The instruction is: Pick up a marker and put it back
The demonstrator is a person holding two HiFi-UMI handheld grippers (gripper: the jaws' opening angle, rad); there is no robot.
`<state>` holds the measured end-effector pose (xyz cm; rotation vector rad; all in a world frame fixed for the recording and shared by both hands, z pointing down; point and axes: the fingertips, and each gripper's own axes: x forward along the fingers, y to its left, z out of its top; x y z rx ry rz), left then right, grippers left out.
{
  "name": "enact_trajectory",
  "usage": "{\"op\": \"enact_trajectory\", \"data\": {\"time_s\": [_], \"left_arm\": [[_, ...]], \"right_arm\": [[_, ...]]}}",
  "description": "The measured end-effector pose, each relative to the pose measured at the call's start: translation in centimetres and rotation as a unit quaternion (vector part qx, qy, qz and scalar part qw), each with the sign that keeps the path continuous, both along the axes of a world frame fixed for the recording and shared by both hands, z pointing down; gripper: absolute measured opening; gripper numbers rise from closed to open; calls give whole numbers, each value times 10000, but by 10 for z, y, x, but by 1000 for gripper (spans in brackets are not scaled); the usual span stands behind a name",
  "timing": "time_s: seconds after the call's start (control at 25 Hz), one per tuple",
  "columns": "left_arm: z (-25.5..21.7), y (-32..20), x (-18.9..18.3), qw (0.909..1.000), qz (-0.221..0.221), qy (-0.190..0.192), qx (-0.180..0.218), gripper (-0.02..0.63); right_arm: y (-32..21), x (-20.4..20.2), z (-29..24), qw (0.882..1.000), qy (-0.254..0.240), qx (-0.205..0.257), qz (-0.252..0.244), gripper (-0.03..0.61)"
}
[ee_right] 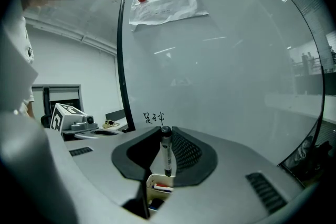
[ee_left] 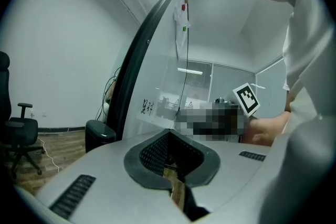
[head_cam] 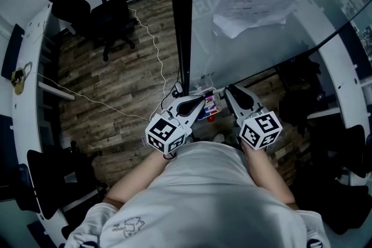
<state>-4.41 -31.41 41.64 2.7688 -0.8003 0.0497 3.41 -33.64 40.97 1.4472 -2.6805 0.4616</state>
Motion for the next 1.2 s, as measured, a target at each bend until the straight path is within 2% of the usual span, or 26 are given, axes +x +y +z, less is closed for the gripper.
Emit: {"op": "enact_trajectory", "data": {"time_s": [0.16, 0.32, 0.64, 0.8, 1.2], "left_arm": [[-6, 1, 6, 9997, 145, 195, -4, 5], [-3, 2, 6, 9997, 106, 194, -69, 5], [0, 0, 7, 9998, 17, 167, -96, 5], [4, -3, 3, 9996, -113, 196, -189, 5], [25, -7, 2, 9981, -309, 150, -506, 5]], "right_arm": [[-1, 5, 2, 9999, -145, -77, 38, 71], [0, 6, 5, 9995, -265, -172, 36, 71], [-5, 8, 10, 9994, -246, -223, -36, 71], [-12, 7, 20, 9996, -64, -252, -83, 72], [-25, 6, 63, 9953, -312, -871, -269, 72]]}}
